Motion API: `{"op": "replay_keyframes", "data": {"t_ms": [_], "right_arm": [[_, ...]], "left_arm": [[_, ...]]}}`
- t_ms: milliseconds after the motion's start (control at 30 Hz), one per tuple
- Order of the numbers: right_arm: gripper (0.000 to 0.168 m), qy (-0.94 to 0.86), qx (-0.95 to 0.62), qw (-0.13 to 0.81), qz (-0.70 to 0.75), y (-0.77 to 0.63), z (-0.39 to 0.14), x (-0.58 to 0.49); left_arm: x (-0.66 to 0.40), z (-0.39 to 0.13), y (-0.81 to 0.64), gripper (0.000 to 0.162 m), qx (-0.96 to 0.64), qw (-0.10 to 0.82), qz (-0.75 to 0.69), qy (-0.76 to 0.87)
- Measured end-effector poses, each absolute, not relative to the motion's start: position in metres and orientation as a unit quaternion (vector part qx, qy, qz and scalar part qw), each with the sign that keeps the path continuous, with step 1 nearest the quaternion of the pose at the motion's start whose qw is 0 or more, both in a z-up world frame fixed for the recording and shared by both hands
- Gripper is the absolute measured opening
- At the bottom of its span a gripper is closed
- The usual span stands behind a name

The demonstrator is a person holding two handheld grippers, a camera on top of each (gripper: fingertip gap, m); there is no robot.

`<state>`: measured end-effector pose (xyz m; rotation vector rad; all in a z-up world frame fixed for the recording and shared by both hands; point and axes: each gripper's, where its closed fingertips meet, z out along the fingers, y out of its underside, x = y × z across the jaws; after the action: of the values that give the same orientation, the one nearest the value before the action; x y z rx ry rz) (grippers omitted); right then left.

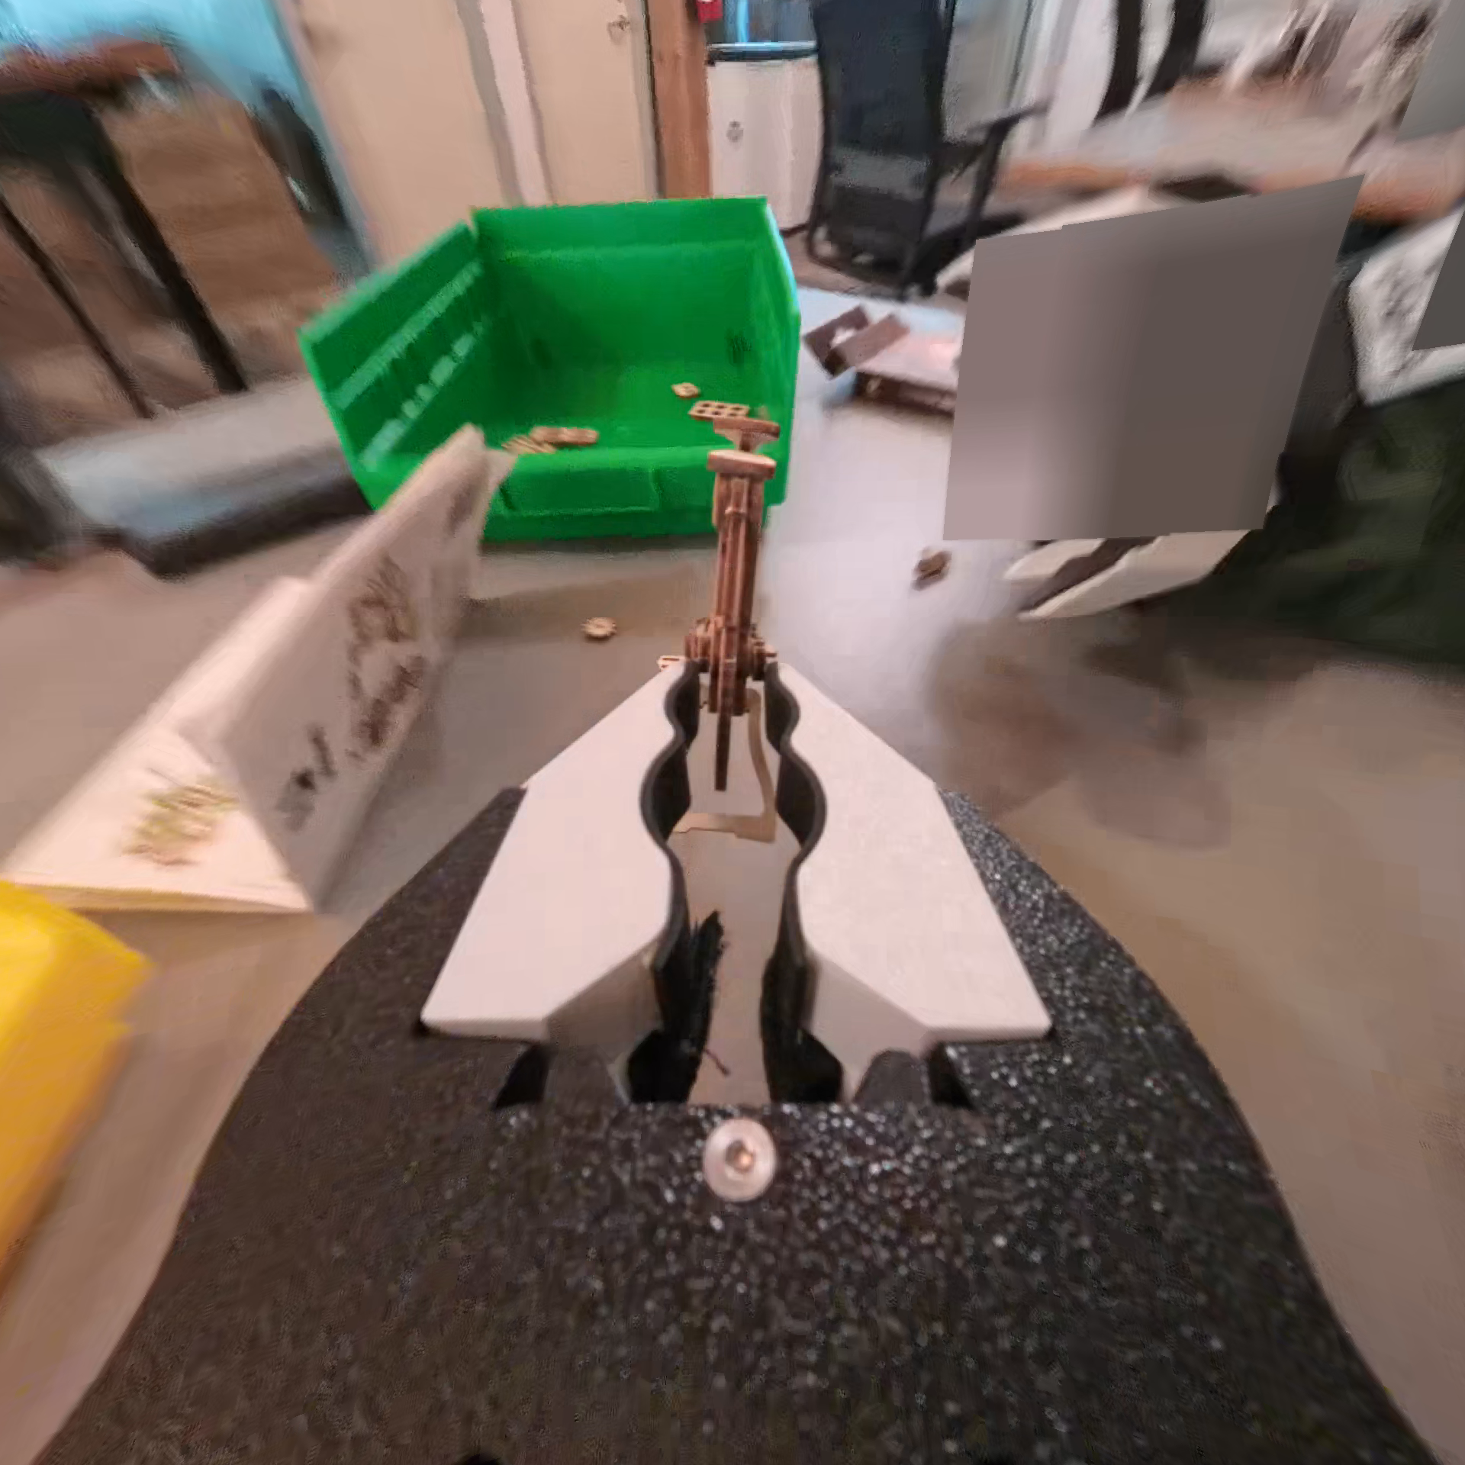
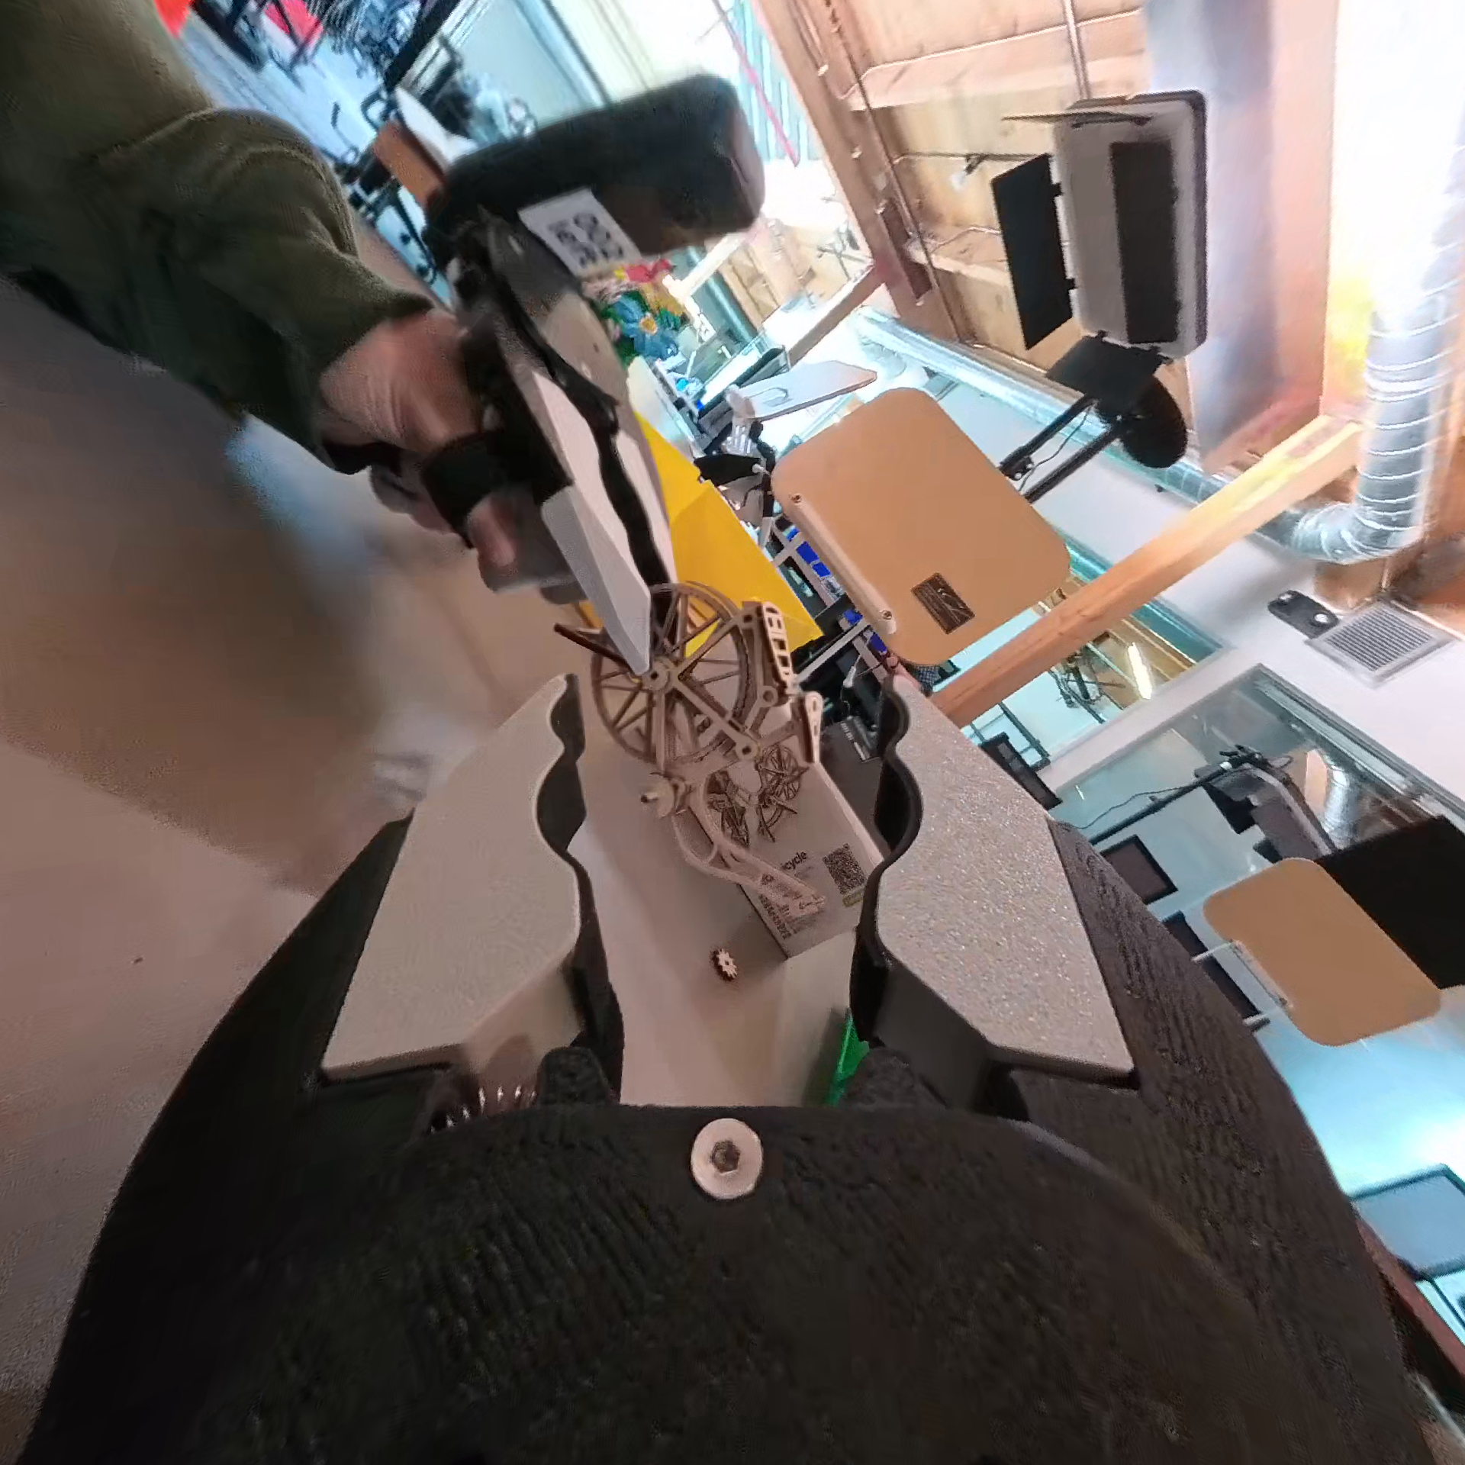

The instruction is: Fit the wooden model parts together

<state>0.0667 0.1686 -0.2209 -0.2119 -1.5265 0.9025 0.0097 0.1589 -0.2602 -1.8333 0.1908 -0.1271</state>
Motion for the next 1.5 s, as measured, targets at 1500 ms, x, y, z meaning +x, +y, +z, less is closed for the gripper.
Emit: {"op": "replay_keyframes", "data": {"t_ms": [1500], "right_arm": [[0.037,-0.557,-0.298,0.552,0.544,0.229,-0.202,0.055]], "left_arm": [[-0.048,-0.191,0.124,0.013,-0.569,0.812,-0.107,-0.075]]}}
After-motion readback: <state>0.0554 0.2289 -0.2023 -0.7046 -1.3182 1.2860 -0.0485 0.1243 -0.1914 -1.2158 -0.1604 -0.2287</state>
